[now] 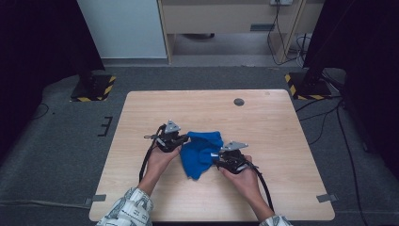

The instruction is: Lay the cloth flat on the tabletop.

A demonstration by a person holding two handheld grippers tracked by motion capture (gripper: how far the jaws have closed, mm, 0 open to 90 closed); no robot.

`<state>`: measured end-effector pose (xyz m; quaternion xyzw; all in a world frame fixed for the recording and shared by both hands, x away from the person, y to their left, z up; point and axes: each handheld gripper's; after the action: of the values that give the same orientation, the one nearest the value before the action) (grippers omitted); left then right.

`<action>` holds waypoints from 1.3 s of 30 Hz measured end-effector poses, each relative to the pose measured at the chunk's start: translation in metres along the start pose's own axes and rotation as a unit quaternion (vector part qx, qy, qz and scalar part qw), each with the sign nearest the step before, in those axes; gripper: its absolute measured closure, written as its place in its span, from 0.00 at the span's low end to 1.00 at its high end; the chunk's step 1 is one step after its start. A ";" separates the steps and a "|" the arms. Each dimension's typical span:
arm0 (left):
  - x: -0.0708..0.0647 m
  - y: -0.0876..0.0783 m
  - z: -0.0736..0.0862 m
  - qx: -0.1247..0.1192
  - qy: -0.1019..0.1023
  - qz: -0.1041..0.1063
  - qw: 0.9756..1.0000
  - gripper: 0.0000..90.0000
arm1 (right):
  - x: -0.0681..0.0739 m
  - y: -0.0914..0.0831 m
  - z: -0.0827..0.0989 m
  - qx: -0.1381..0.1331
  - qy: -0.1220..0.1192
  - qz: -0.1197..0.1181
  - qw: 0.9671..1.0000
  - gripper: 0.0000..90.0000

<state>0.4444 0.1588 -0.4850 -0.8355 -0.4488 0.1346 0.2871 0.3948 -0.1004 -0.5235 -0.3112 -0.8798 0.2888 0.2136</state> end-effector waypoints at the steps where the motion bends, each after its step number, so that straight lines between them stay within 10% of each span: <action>1: 0.000 0.000 0.000 0.000 0.000 0.000 1.000 0.98 | 0.000 0.001 0.000 0.003 0.001 0.001 1.000 0.61; 10: 0.000 0.000 0.000 -0.002 0.000 0.000 1.000 0.98 | 0.005 0.008 0.005 0.013 -0.006 0.003 1.000 0.57; 18: 0.001 -0.002 0.000 -0.005 -0.004 0.001 1.000 0.98 | -0.002 0.003 0.008 0.013 -0.013 -0.004 1.000 0.97; 39: 0.016 -0.022 -0.015 -0.028 -0.019 -0.014 0.999 0.98 | -0.044 -0.055 -0.006 -0.031 -0.004 0.034 0.999 0.98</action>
<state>0.4457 0.1759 -0.4599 -0.8343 -0.4690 0.1335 0.2570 0.4064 -0.1628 -0.4924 -0.3467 -0.8779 0.2697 0.1906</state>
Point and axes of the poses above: each handheld gripper's, and its own axes: y roughly forward along the jaws, z roughly out of its underside, x roughly to its left, and after that the axes turned 9 degrees about -z, right-handed
